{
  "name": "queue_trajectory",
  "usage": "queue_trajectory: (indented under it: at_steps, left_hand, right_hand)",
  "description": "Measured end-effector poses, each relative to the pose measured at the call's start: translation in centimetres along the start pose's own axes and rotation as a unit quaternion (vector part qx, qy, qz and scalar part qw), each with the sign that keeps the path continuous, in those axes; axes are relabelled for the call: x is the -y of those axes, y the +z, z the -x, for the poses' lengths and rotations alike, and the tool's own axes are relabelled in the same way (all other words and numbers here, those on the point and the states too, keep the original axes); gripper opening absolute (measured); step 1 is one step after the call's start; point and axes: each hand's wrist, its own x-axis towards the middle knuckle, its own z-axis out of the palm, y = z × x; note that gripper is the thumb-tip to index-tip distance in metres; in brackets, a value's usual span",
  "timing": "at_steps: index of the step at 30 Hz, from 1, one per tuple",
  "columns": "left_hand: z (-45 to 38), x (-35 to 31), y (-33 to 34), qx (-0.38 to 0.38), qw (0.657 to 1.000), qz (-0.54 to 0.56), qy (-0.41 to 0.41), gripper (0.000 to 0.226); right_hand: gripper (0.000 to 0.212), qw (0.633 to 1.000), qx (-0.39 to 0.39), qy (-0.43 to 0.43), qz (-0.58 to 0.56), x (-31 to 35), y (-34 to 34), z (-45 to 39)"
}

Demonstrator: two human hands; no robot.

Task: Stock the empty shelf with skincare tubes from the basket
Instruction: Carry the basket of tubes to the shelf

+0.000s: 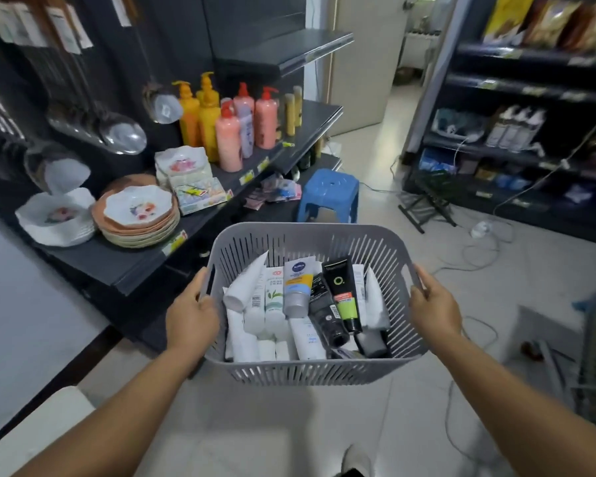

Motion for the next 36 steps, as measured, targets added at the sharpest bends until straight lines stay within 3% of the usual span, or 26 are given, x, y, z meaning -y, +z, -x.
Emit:
queue_trajectory:
  at_steps: [13,30,36]
  left_hand:
    - [-11.7,-14.8,17.7,0.018,1.000,0.009,0.016,0.054]
    - [-37.0,-26.9,34.2,0.069,0.997,0.016,0.009,0.054]
    - [-43.4,-30.5,38.7,0.049,0.999,-0.016,0.009,0.055]
  right_hand:
    - [0.042,0.999,-0.028,0.034,-0.007,-0.8,-6.2,-23.6]
    - [0.043,0.996,-0.061,0.062,0.012,5.3,-1.6,-52.3]
    - [0.044,0.998,-0.037,0.044,0.024,6.8,0.1,-62.1]
